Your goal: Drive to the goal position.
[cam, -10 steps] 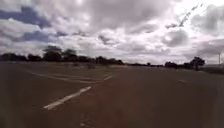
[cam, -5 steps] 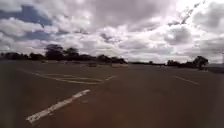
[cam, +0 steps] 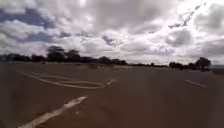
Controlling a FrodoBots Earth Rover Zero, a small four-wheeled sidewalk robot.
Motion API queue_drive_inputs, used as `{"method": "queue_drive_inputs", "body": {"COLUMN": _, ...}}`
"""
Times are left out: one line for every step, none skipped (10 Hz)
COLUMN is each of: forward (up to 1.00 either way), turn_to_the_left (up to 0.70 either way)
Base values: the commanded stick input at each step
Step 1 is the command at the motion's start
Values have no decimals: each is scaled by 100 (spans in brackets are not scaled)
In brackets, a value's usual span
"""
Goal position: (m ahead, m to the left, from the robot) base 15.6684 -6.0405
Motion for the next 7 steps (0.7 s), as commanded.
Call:
{"method": "queue_drive_inputs", "body": {"forward": 85, "turn_to_the_left": -12}}
{"method": "queue_drive_inputs", "body": {"forward": 85, "turn_to_the_left": -19}}
{"method": "queue_drive_inputs", "body": {"forward": 85, "turn_to_the_left": -16}}
{"method": "queue_drive_inputs", "body": {"forward": 85, "turn_to_the_left": -12}}
{"method": "queue_drive_inputs", "body": {"forward": 85, "turn_to_the_left": -8}}
{"method": "queue_drive_inputs", "body": {"forward": 85, "turn_to_the_left": -5}}
{"method": "queue_drive_inputs", "body": {"forward": 85, "turn_to_the_left": -1}}
